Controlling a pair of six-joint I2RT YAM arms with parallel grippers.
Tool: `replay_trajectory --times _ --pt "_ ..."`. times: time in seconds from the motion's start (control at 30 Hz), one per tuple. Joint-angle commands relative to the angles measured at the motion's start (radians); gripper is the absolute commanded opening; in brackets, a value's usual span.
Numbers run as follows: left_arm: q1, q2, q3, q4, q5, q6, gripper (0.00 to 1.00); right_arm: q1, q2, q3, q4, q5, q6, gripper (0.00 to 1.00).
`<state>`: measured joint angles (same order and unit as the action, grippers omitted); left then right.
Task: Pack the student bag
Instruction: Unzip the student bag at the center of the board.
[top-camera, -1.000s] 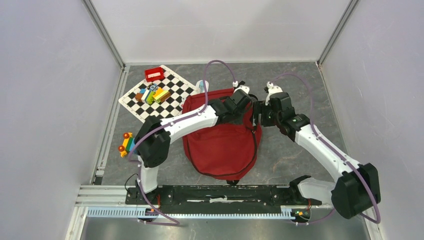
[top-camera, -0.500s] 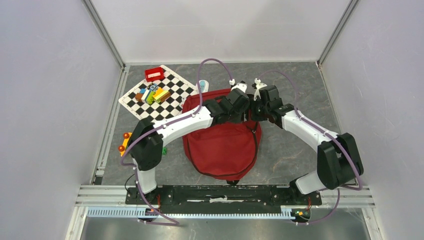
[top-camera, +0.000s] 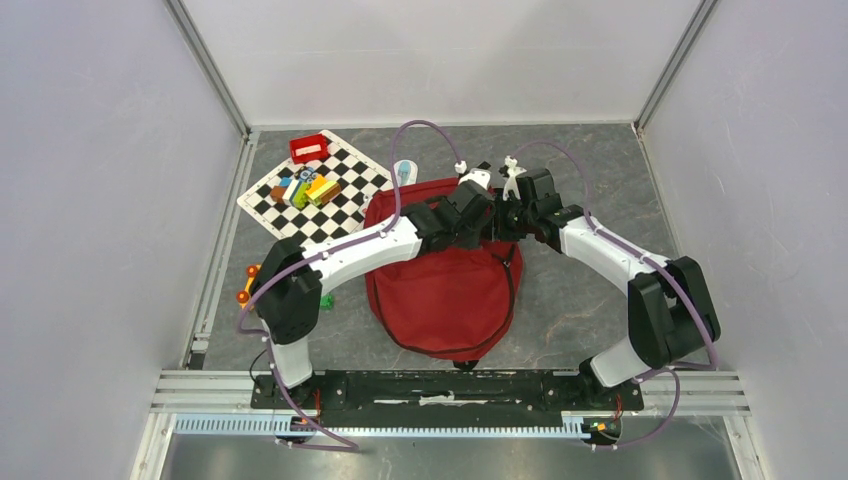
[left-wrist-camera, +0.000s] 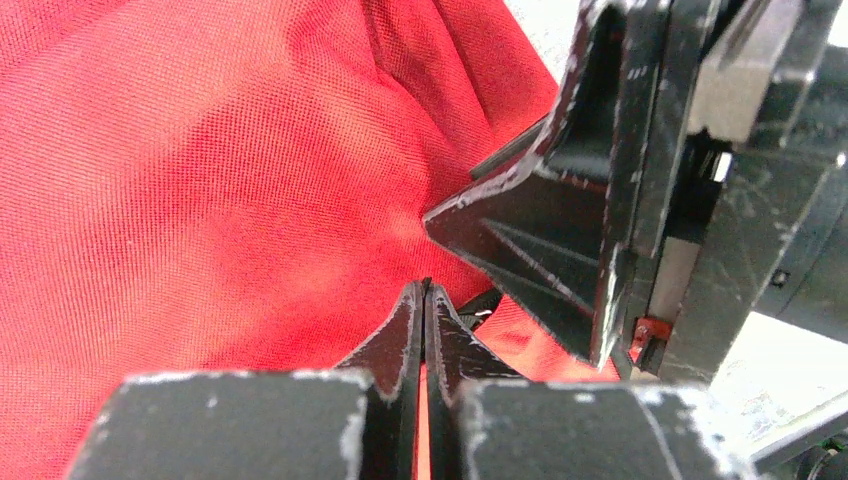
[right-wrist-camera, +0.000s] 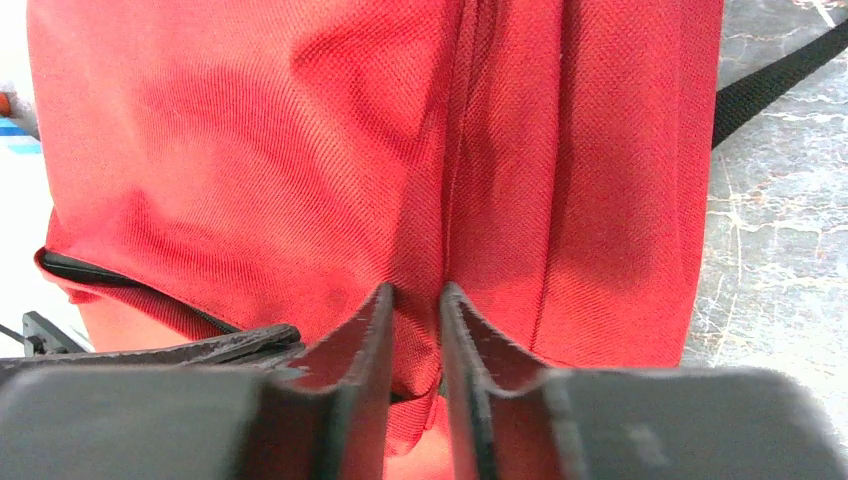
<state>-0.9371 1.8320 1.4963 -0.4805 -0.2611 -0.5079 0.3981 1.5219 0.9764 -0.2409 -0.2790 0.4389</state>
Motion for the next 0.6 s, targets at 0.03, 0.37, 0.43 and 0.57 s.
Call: replay_trajectory --times 0.03,0.37,0.43,0.57 --pt "0.004 -0.077 -0.021 0.056 -0.039 -0.031 0.02 -0.002 0.027 0.038 0.031 -0.061 -0.017 0.12" --pt "0.018 -0.194 -0.150 -0.002 -0.202 -0.066 0.02 -0.004 -0.079 0.004 -0.003 0.209 -0.131 0.00" --pt "0.030 -0.229 -0.184 -0.031 -0.246 -0.078 0.02 -0.004 -0.103 -0.012 -0.016 0.284 -0.155 0.00" --pt "0.047 -0.336 -0.282 -0.063 -0.343 -0.105 0.02 -0.005 -0.150 -0.040 -0.029 0.371 -0.195 0.00"
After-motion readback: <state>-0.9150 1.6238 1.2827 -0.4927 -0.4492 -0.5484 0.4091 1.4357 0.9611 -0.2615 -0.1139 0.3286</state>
